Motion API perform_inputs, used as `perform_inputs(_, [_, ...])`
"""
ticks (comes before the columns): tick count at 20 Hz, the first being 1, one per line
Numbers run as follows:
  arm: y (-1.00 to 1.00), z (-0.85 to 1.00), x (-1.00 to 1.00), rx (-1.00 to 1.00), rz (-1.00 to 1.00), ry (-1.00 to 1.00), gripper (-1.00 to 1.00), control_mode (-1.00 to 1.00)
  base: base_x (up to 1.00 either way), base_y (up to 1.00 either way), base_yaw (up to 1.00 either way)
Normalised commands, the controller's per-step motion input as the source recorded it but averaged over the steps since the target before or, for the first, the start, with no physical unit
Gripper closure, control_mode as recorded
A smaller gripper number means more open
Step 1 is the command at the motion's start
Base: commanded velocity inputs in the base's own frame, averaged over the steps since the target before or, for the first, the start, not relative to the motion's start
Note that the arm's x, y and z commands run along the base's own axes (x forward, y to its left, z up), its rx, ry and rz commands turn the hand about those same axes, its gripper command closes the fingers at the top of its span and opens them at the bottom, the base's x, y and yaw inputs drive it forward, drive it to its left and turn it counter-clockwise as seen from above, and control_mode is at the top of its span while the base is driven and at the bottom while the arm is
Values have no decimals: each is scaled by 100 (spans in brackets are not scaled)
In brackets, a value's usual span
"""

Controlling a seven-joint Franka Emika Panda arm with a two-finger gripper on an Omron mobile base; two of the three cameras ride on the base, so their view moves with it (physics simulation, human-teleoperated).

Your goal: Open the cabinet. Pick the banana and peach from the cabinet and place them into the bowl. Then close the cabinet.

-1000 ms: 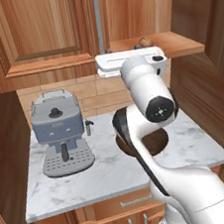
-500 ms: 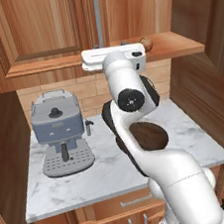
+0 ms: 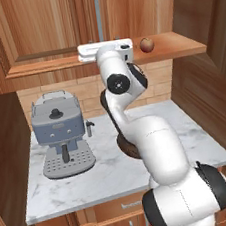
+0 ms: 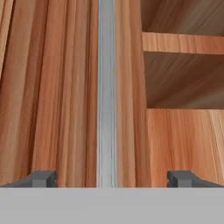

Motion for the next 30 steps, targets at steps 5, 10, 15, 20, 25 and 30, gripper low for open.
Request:
perform_inputs(5, [42,-35,100,-1,-3,0,-100,-100,0,0,0])
perform_inputs(10, [44,-16,77,-3,-7,2,100,-100,0,0,0])
perform_inputs(15, [1,0,16,0,-1,8,100,-100,0,0,0])
perform_inputs(20, [3,0,14,0,-2,8,100,-100,0,0,0])
perform_inputs(25, [14,24,-30,4,-13,8,100,-100,0,0,0])
perform_inputs(30, [36,5,-78,6,-11,17,100,-100,0,0,0])
